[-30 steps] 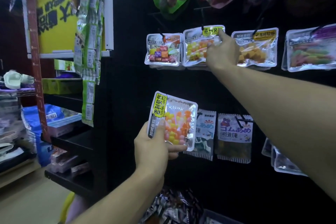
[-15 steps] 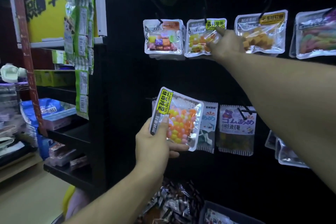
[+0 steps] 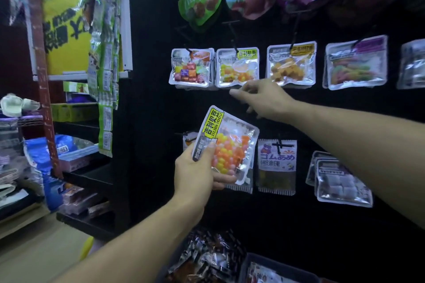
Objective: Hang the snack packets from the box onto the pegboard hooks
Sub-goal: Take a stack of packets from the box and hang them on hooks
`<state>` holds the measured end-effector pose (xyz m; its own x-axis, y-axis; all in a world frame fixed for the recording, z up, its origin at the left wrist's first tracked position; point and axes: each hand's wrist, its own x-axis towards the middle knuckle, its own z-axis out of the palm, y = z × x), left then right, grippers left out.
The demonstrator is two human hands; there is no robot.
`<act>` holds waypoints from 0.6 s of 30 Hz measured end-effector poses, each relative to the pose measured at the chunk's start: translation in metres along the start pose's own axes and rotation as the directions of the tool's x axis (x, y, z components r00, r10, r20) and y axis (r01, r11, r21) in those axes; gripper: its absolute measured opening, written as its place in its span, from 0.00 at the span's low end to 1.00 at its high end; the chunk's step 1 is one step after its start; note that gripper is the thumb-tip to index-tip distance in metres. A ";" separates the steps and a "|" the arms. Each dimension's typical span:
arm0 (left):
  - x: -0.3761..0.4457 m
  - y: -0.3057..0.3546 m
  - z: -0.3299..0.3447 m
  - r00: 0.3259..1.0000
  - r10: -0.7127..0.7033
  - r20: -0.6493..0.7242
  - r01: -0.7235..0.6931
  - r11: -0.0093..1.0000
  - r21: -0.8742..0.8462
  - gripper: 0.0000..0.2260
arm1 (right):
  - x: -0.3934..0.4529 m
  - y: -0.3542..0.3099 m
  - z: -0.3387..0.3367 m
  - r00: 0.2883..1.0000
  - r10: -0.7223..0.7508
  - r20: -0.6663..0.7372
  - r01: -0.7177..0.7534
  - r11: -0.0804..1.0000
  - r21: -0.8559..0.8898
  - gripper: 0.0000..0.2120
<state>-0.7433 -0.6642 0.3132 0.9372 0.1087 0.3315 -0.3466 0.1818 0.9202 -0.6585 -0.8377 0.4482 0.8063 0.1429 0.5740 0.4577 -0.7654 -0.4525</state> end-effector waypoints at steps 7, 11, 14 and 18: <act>0.002 0.017 0.017 0.995 -0.057 0.077 0.058 0.998 -0.008 0.07 | -0.038 -0.018 -0.024 0.963 -0.086 0.254 0.051 0.988 0.143 0.13; 0.014 0.021 0.015 0.995 -0.085 0.048 0.084 0.996 0.026 0.13 | -0.041 -0.016 -0.037 0.953 -0.048 0.300 0.001 0.988 0.155 0.09; 0.033 0.028 0.008 0.999 -0.035 -0.023 0.037 0.991 0.129 0.22 | -0.041 -0.015 -0.035 0.984 -0.003 0.177 -0.042 0.968 0.249 0.06; 0.057 0.039 0.008 0.999 0.038 0.039 -0.046 0.973 0.225 0.27 | -0.026 -0.014 -0.021 0.983 0.145 -0.112 -0.084 0.901 0.426 0.11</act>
<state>-0.7029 -0.6586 0.3699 0.9241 0.0770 0.3742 -0.3715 -0.0478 0.9272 -0.6941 -0.8442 0.4540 0.8170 -0.0410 0.5752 0.5041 -0.4337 -0.7469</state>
